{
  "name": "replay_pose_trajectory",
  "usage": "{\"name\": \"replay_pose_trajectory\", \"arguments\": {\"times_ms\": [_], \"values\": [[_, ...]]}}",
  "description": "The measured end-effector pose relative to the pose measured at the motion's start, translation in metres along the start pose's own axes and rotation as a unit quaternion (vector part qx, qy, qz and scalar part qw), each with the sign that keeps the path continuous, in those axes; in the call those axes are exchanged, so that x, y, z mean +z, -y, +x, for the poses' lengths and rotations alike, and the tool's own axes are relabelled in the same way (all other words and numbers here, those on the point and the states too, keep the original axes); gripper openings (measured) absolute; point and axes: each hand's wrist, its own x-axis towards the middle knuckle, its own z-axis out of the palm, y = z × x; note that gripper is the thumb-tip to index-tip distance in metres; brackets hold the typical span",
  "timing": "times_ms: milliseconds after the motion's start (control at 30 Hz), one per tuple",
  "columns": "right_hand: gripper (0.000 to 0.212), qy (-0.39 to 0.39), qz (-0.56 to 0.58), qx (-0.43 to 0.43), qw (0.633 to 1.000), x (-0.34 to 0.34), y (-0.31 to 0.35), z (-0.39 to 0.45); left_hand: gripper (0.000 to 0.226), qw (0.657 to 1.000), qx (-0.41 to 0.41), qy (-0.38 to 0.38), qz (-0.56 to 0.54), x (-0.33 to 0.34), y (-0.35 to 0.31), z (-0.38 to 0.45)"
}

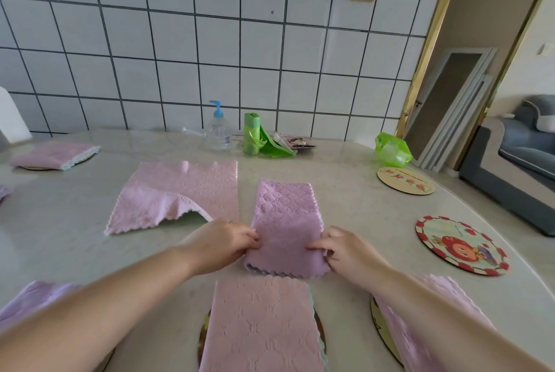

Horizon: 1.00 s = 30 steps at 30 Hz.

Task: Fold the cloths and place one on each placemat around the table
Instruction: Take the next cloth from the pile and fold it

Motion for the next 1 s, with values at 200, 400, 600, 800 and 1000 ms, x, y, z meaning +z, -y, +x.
{"name": "replay_pose_trajectory", "arguments": {"times_ms": [200,400,600,800,1000], "values": [[0.018,-0.042,0.052,0.005,0.998,-0.009,-0.003,-0.006,0.027,0.970,-0.154,-0.007,-0.187,-0.013,-0.017,-0.006],[0.025,-0.127,0.258,0.144,0.947,-0.016,0.007,0.021,0.022,0.841,-0.301,-0.108,-0.436,-0.024,-0.026,0.019],[0.020,-0.114,0.275,0.247,0.922,-0.005,-0.005,0.073,0.034,0.698,-0.409,-0.096,-0.580,-0.011,-0.016,0.036],[0.016,-0.086,0.191,0.270,0.940,0.009,-0.013,0.097,0.037,0.765,-0.390,-0.065,-0.508,0.004,-0.004,0.037],[0.032,-0.090,0.244,0.278,0.925,0.012,-0.017,0.093,0.051,0.809,-0.408,-0.088,-0.414,0.012,-0.007,0.037]]}}
